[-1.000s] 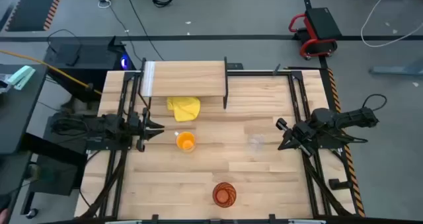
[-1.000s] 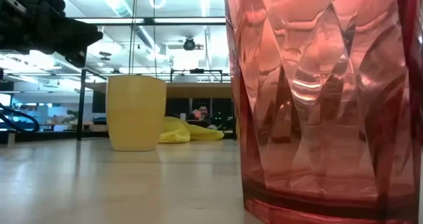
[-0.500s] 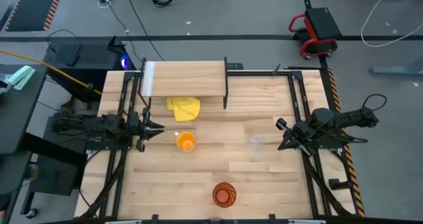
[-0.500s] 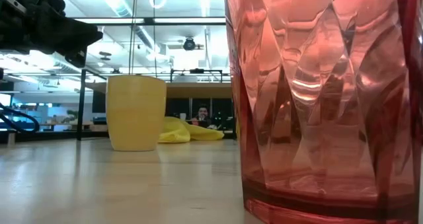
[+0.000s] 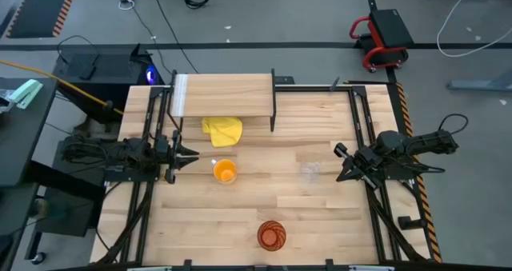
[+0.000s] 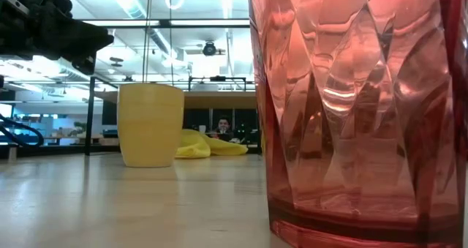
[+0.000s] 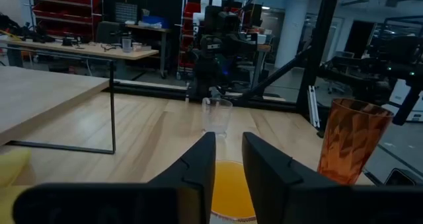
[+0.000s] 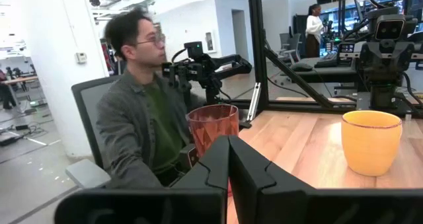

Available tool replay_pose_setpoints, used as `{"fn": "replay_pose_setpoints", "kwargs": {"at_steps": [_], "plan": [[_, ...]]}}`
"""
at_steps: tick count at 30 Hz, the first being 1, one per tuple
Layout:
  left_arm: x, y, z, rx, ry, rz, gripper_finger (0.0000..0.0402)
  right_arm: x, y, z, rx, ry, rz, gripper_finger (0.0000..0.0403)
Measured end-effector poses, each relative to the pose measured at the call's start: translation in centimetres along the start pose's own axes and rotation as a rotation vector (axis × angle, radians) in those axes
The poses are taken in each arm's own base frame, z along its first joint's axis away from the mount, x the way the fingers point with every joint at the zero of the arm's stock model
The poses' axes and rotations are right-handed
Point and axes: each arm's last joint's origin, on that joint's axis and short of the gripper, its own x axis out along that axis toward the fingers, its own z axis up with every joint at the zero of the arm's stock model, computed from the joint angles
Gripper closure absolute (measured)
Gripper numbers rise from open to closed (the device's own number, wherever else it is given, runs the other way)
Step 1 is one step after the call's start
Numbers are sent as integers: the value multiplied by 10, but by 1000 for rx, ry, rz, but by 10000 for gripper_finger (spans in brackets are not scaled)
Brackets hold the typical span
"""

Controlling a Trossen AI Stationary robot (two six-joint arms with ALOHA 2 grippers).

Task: Stack small to large cups/mugs on shelf

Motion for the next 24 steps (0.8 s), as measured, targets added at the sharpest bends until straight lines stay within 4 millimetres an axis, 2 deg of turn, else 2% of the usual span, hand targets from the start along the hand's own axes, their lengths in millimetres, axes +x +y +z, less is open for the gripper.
{"fn": "replay_pose_setpoints", "kwargs": {"at_steps": [24], "plan": [[0, 0, 0, 0, 0, 0, 320, 0, 0, 0, 0, 0, 0, 389]]}}
